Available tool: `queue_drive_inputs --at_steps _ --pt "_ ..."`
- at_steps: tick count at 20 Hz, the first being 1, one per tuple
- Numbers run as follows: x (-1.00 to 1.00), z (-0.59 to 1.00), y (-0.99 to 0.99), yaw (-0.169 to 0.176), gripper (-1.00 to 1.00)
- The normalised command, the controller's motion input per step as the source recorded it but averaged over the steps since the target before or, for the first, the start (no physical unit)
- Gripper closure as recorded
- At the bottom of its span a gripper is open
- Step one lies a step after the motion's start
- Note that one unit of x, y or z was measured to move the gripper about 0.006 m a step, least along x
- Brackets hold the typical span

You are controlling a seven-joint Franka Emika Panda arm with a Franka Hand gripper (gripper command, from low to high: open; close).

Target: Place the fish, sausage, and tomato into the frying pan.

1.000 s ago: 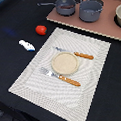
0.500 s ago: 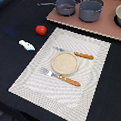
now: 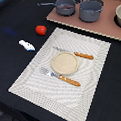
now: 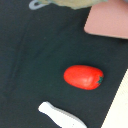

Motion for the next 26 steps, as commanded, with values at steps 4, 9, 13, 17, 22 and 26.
queue_drive_inputs --at_steps 4,9,13,17,22,26 --pt "0.00 -0.46 -0.96 -0.007 -1.00" --pt "-0.16 -0.58 -0.65 -0.097 -1.00" --pt "-0.21 -0.52 -0.59 -0.129 -1.00" --pt "-0.23 -0.53 -0.52 -0.151 -1.00" --pt "-0.36 -0.65 -0.26 -0.069 -1.00" --pt "-0.48 -0.68 0.00 -0.015 -1.00"
